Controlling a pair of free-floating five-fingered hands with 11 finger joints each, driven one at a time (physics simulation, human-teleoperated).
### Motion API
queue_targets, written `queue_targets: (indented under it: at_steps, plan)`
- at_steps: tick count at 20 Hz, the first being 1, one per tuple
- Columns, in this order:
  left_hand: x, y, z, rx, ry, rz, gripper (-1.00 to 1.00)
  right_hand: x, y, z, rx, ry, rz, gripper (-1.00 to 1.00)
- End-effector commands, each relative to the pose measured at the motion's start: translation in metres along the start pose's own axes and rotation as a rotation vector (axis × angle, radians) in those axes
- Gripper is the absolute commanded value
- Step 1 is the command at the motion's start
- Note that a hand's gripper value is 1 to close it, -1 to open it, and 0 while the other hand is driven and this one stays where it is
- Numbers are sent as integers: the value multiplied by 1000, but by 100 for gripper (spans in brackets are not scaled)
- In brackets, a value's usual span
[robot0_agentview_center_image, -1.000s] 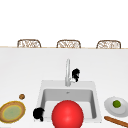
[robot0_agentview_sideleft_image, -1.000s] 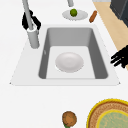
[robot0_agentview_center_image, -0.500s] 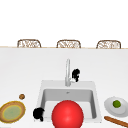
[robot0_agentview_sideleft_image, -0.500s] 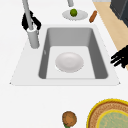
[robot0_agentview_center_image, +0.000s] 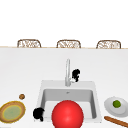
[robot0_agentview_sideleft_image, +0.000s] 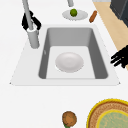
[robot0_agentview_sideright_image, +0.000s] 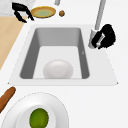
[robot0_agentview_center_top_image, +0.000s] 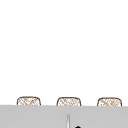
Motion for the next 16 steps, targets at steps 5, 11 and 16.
queue_targets:
  at_steps: [5, 11, 16]
  plan:
    - [0, 0, 0, 0, 0, 0, 0, -10, 22, -12, 14, 29, -79, 100]
    - [0, 0, 0, 0, 0, 0, 0, -12, 21, -13, 15, 4, -97, 100]
    - [0, 0, 0, 0, 0, 0, 0, -5, 1, -5, 12, -40, 24, -100]
